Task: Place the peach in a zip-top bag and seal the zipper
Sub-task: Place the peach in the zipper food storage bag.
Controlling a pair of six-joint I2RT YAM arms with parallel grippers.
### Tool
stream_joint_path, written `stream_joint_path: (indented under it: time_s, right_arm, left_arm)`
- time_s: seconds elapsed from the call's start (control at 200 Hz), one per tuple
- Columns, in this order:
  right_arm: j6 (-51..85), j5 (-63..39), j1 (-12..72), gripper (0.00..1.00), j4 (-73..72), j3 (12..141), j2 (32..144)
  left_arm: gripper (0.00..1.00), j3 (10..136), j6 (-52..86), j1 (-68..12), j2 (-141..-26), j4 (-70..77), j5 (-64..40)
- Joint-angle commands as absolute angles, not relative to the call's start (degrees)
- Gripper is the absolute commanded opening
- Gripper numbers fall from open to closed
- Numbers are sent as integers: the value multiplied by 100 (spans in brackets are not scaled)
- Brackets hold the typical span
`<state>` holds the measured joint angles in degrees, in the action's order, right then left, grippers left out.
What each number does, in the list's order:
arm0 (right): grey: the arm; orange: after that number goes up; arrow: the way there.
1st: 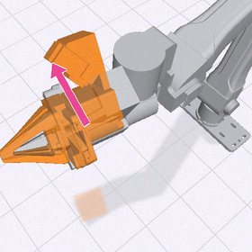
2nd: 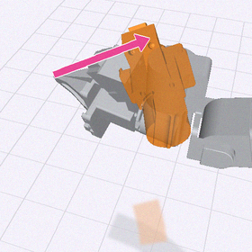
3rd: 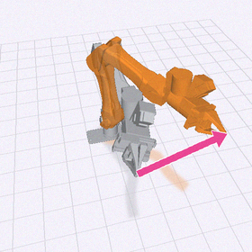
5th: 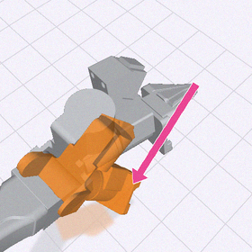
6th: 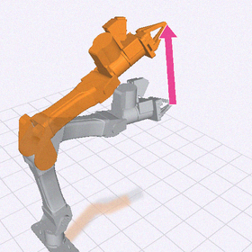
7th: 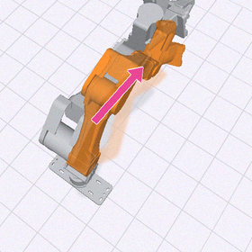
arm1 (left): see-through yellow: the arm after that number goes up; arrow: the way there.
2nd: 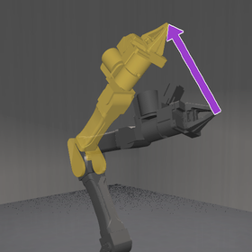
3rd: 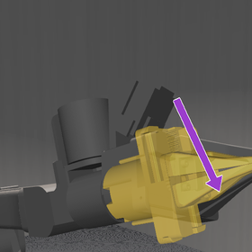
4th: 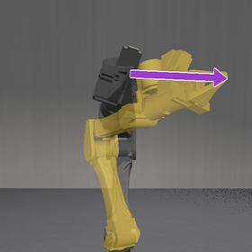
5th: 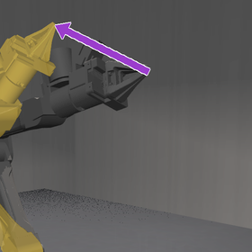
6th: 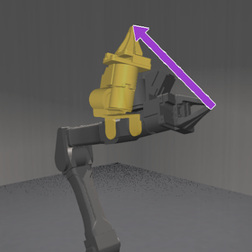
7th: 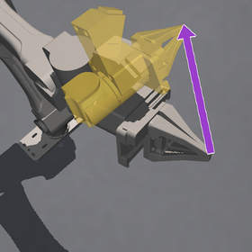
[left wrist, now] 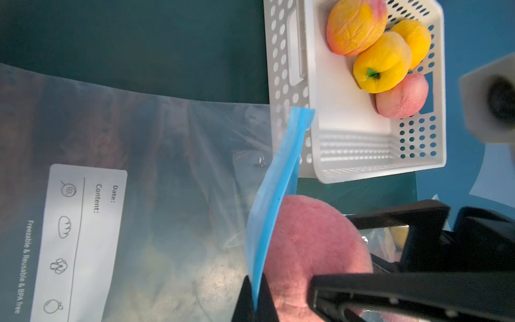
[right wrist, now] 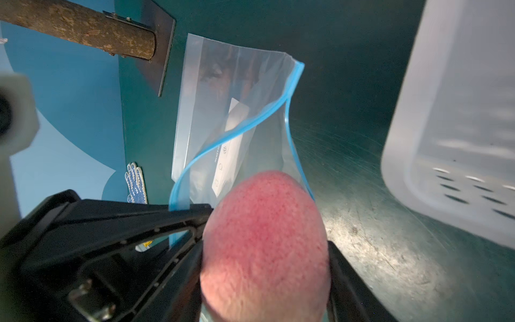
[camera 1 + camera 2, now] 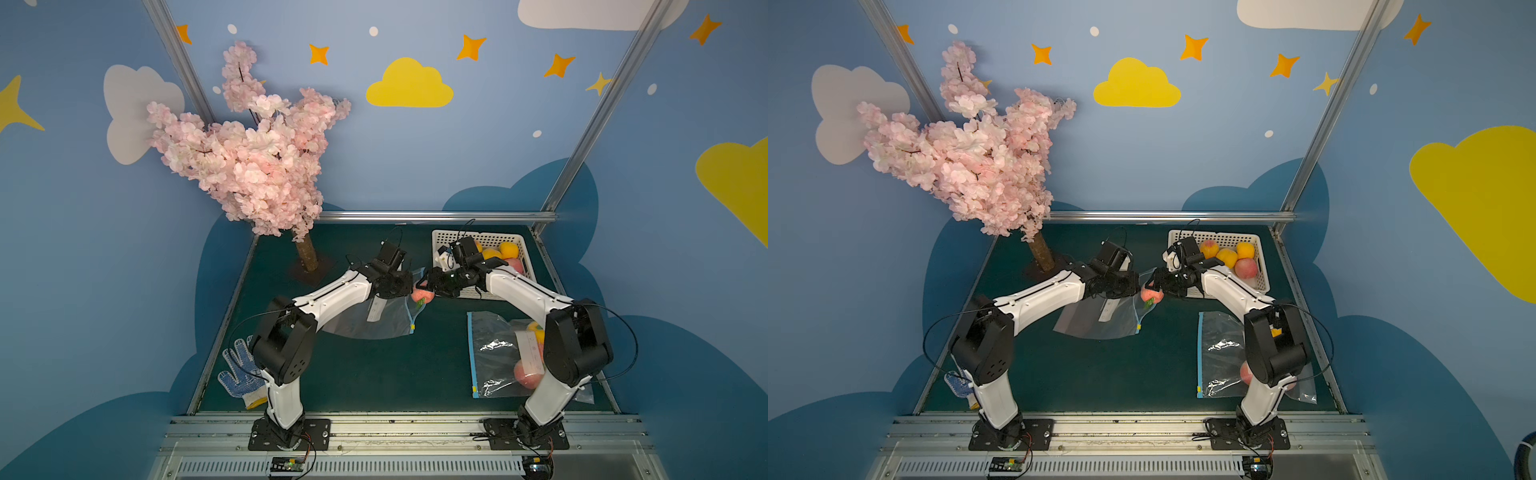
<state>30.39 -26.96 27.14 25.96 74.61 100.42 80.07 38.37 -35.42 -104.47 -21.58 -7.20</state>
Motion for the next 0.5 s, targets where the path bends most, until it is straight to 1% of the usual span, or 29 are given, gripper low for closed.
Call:
stream_joint_path:
  time_s: [0.0, 0.2, 0.385, 0.496]
  right_arm:
    - [2876, -3007, 2762, 43, 2763, 7541, 10125]
    - [2883, -2588, 2750, 57, 2930, 7490, 10019]
    - [2844, -2926, 2742, 67, 2893, 7561, 10111]
    - [2806, -3040, 2674, 71, 2892, 7569, 10072]
  left_arm:
    - [3, 7954, 3763, -3507, -10161, -2011, -651]
    - [3, 7869, 3692, -3472, -9884, -2055, -509]
    - [3, 7858, 3582, -3459, -9623, -2008, -690]
    - [3, 7854, 3516, -3480, -9453, -2036, -675]
